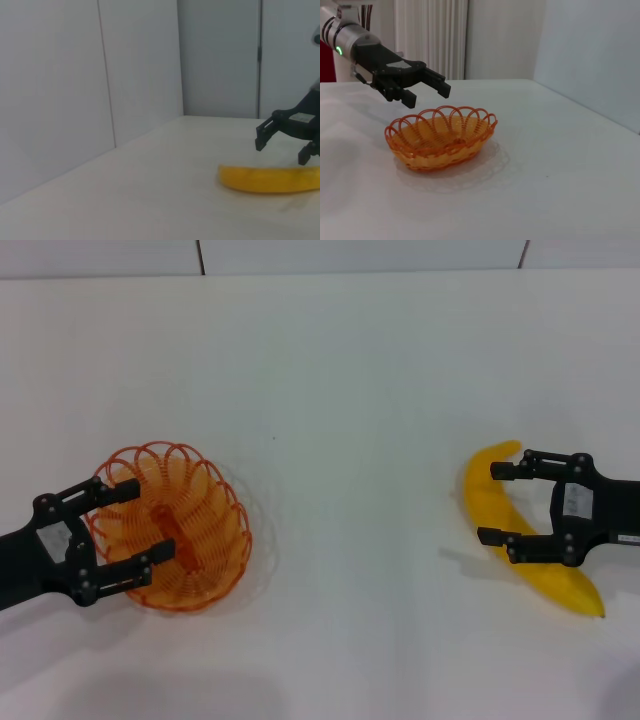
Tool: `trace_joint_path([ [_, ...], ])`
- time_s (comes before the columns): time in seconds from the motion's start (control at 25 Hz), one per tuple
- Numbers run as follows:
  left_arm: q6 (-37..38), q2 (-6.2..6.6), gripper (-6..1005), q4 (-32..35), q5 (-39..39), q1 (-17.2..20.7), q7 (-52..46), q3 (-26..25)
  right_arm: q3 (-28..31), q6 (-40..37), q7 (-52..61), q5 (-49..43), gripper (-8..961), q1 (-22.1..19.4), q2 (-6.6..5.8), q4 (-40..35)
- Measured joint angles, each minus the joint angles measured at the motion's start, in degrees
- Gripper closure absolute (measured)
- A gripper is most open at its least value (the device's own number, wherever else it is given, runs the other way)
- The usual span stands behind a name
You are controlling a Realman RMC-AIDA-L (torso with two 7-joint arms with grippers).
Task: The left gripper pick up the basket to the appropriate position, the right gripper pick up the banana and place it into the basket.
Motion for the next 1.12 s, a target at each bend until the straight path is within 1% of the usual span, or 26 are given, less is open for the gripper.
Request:
trace_joint_path([
  [0.6,0.00,0.03,192,0.15,-0.39,-0.25,-0.44,-0.15,-0.01,0.00,0.00,0.01,157,0.11,0.01,-0.03],
  [0.72,0.30,0.28,194,2.17,-0.99,-0.78,-3.49,-0.21,-0.01,0.00,0.00,-0.02,158,0.10,0.01,-0.03],
  [0.8,0.44,0.45,195,5.27,-1.03,-1.48,-8.28,-0.22,-0.01,0.00,0.00,0.00,158,0.10,0.01,-0.04],
  [0.84,0.41,0.58,196,7.68,-0.43,-2.06,-13.13,-0.21,-0.02,0.00,0.00,0.00,158,0.15,0.01,-0.03],
  [0.96,0.26,1.39,198,12.50,2.41,-4.17,-23.53,-0.20,-0.01,0.00,0.00,0.00,159,0.51,0.01,-0.03],
  [1.0,0.25,1.93,199,13.67,3.91,-5.52,-27.31,-0.20,-0.01,0.00,0.00,-0.05,160,0.59,0.01,-0.03],
  [1.04,0.33,3.19,200,14.43,6.39,-7.90,-31.08,-0.21,-0.01,0.00,0.00,-0.07,160,0.65,0.01,-0.03],
  [1.08,0.33,3.19,200,14.43,6.39,-7.90,-31.08,-0.21,-0.01,0.01,0.00,-0.09,160,0.72,0.03,-0.03],
  [1.12,0.38,4.07,201,14.52,8.18,-9.55,-33.02,-0.17,-0.01,0.00,0.00,-0.10,161,0.82,0.06,-0.03],
])
